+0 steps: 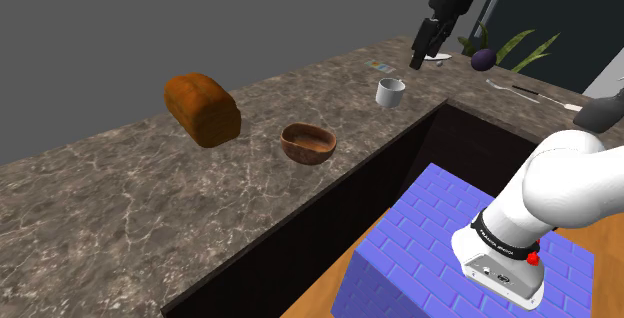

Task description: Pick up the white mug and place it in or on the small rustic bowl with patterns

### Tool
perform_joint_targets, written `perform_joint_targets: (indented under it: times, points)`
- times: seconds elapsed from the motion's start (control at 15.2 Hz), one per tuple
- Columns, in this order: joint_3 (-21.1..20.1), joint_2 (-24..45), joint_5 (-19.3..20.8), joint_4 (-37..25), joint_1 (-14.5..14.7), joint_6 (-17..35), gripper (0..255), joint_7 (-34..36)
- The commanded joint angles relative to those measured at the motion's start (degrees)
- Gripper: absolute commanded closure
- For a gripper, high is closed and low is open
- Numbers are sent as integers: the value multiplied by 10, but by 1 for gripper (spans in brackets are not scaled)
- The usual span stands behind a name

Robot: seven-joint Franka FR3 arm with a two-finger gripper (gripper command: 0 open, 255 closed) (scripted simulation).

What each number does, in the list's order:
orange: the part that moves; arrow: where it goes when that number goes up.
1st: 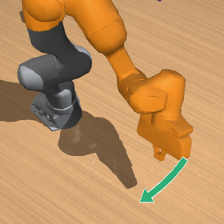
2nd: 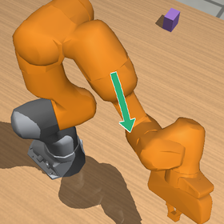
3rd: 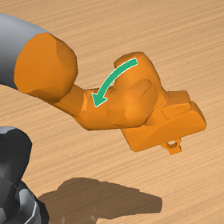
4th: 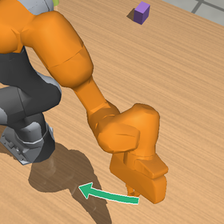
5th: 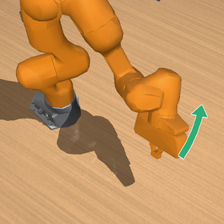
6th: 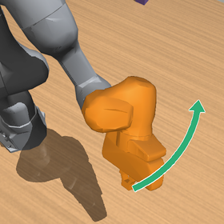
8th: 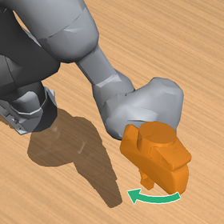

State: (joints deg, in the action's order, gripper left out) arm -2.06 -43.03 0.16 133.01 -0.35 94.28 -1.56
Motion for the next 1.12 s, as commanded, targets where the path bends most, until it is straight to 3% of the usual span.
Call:
perform_joint_targets:
  times: [0.0,0.53,1.06]
  points:
    - [0,0,0,0,0,0,0,0]
    - [64,86,39,31,-25,117,0,-73]
    - [127,213,57,14,-44,229,0,-146]
